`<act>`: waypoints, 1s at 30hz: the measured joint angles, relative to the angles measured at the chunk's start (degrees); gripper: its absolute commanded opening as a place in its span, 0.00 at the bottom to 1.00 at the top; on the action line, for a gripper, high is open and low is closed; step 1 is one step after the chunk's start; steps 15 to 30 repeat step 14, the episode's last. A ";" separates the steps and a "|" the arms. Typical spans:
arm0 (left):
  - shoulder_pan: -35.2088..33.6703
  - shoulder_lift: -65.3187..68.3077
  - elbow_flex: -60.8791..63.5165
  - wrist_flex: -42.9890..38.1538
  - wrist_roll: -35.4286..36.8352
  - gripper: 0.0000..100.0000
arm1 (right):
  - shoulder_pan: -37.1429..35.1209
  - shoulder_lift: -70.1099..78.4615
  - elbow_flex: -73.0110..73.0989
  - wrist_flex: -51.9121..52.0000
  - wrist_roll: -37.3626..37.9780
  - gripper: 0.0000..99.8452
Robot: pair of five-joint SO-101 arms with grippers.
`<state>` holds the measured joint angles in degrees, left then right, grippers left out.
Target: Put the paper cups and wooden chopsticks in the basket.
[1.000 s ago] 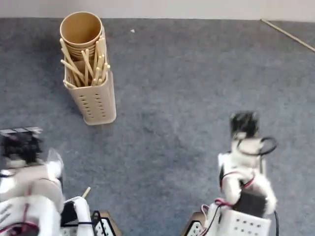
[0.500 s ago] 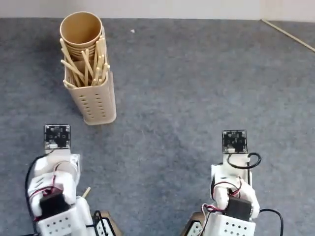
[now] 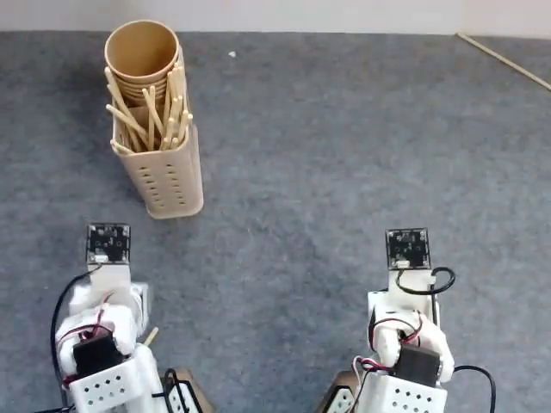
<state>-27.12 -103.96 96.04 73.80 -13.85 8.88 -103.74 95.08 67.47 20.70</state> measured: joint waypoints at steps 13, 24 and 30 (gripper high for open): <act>0.00 0.00 0.00 2.99 0.00 0.25 | 0.00 0.00 0.09 0.00 0.00 0.00; 0.00 0.00 0.00 2.99 0.00 0.25 | 0.00 0.00 0.09 0.00 0.00 0.00; 0.00 0.00 0.00 2.99 0.00 0.25 | 0.00 0.00 0.09 0.00 0.00 0.00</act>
